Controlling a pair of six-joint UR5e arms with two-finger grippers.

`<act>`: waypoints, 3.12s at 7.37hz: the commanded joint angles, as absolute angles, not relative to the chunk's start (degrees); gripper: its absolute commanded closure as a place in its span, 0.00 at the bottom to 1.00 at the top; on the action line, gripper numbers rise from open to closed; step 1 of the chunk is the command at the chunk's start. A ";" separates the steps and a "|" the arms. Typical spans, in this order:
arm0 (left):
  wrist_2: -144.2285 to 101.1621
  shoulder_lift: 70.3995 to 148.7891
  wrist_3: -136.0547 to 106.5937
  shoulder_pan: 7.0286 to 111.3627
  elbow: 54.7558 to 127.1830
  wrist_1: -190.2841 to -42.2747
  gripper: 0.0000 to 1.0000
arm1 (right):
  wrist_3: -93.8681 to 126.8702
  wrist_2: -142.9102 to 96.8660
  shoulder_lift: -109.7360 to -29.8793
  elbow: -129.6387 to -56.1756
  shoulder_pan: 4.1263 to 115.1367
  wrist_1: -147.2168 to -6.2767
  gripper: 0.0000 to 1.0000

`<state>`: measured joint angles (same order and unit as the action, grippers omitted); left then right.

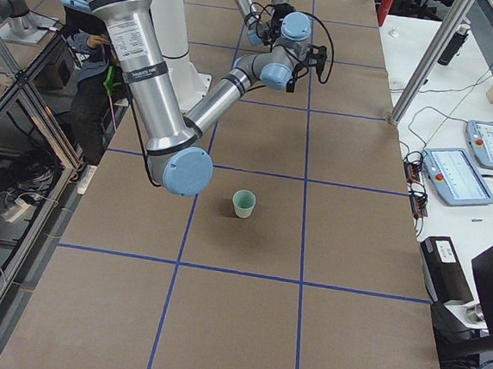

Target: Transfer and stack yellow cup on green cup

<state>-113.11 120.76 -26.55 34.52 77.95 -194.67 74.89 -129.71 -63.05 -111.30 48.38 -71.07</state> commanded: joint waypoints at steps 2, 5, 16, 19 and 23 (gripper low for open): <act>-112.41 121.20 -22.63 34.45 77.43 -194.16 0.91 | 78.57 -123.23 -56.19 -110.74 40.88 -78.08 0.00; -112.67 119.89 -11.62 34.72 77.17 -191.96 0.89 | 77.87 -121.91 -53.27 -110.74 38.68 -84.62 0.00; -112.85 119.18 -11.69 34.19 77.43 -190.72 0.82 | 77.70 -105.21 -49.31 -106.61 29.00 -86.31 0.01; -113.03 119.18 -11.86 34.10 77.61 -190.81 0.82 | 77.70 -104.41 -49.04 -106.00 29.00 -86.31 0.04; -113.03 119.18 -12.30 34.01 78.05 -191.51 0.82 | 78.49 -104.33 -48.78 -105.91 29.00 -86.31 0.30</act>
